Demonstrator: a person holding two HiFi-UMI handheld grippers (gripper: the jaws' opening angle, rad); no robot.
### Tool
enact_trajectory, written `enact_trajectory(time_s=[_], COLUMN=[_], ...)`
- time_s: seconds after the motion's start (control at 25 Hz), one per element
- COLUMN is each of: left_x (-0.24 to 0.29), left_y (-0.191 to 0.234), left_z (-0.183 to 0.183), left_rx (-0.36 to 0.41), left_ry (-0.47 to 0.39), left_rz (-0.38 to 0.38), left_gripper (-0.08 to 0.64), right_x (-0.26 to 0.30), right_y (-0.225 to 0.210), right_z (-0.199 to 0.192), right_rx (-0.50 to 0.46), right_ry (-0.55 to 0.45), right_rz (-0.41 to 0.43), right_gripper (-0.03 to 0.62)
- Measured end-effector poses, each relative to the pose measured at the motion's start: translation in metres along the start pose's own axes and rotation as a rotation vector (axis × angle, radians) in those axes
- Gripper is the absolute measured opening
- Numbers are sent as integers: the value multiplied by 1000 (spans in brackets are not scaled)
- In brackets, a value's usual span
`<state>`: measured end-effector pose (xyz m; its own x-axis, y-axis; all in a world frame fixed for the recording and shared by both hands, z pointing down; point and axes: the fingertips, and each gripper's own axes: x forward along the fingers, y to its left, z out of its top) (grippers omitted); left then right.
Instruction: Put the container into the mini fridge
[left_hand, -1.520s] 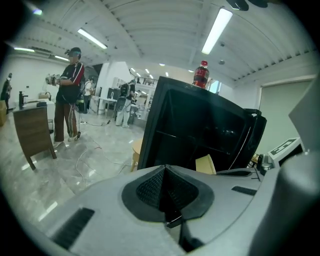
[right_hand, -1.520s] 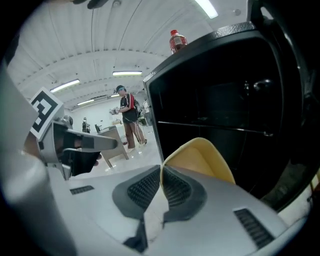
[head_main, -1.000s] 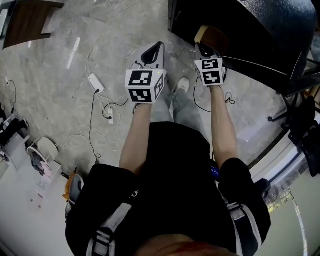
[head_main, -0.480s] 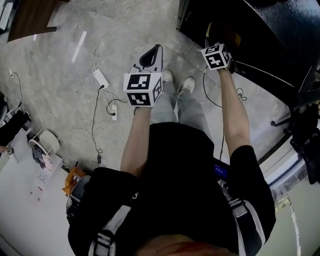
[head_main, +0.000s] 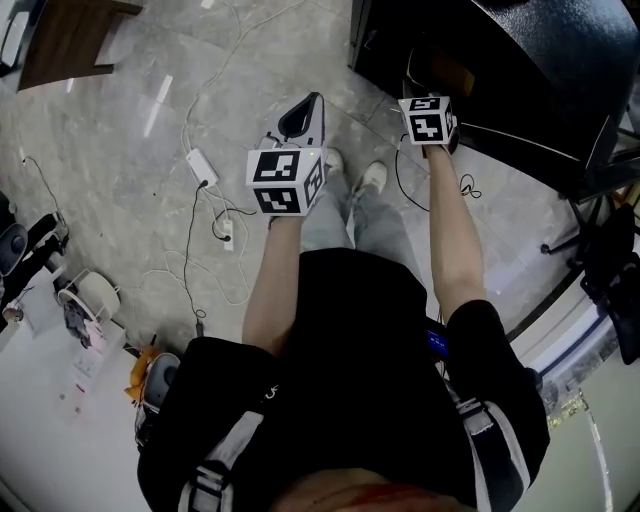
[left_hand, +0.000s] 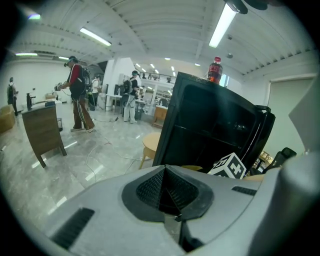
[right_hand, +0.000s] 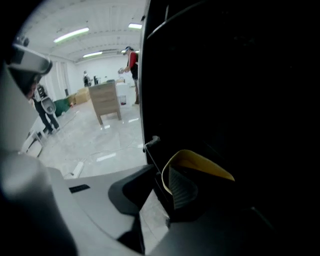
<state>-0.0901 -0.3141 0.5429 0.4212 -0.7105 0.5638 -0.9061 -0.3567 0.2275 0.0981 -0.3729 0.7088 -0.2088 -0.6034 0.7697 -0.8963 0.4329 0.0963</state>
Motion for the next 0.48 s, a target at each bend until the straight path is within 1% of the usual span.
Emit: enact_trajectory(time_s=[0.16, 0.28, 0.4, 0.48], left_x=[0, -8, -23, -32], left_y=[-22, -37, -54, -67], left_z=[17, 31, 42, 55], left_rx=[13, 27, 44, 63], left_ry=[-52, -98, -148, -194], left_rz=[-32, -53, -66, -81], left_gripper=[6, 6, 6, 6], right_x=[-55, -104, -157, -193], right_y=[-7, -5, 2, 4], right_z=[26, 49, 69, 87], right_rx=[242, 366, 426, 415], right_ry=[-180, -313, -438, -530], right_rz=[-60, -77, -59, -46], right_gripper=[43, 28, 21, 18])
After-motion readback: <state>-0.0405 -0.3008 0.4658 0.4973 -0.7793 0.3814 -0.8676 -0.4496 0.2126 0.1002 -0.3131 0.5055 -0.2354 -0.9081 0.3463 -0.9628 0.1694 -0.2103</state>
